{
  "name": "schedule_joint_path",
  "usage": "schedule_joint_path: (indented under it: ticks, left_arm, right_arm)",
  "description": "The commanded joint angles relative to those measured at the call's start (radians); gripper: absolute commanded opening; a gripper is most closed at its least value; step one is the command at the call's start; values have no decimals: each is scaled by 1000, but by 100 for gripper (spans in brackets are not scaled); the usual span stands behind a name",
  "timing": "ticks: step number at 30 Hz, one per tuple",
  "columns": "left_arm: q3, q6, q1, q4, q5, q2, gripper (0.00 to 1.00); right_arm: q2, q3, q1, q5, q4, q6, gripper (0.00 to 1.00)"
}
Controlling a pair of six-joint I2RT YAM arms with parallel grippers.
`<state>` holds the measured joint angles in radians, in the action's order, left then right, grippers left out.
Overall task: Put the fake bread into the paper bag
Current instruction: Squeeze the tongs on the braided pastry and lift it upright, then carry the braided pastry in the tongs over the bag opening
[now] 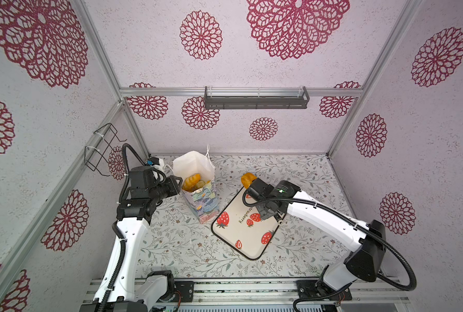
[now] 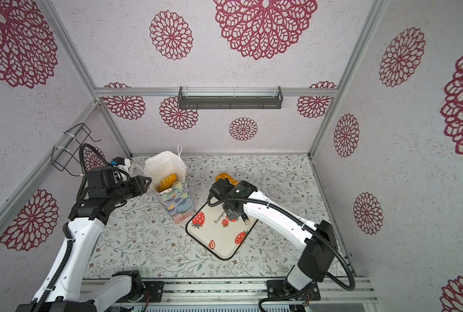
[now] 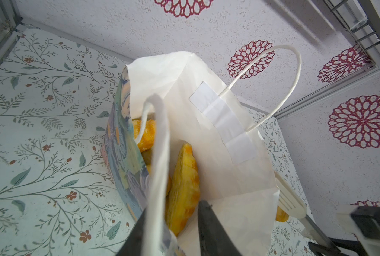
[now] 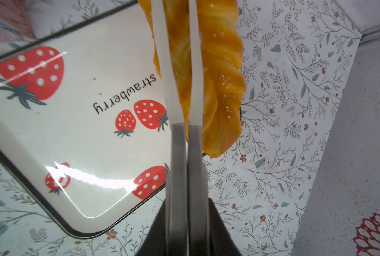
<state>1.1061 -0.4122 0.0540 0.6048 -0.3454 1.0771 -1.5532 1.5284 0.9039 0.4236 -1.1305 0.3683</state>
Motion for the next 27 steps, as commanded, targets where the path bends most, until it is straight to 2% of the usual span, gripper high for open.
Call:
schedule_joint_path:
  ticks: [1,13,27]
  left_arm:
    - [24,15,-9,-5,11,-6,35]
    - [24,18,-8,-4,19,-4,35]
    - [25,19,-8,0,26,-5,35]
  right_arm:
    - [97,67,13,3,17,45,24]
    - [160,249,49,-28,49,21,24]
    - [110,446,128,-102,132,-34,24]
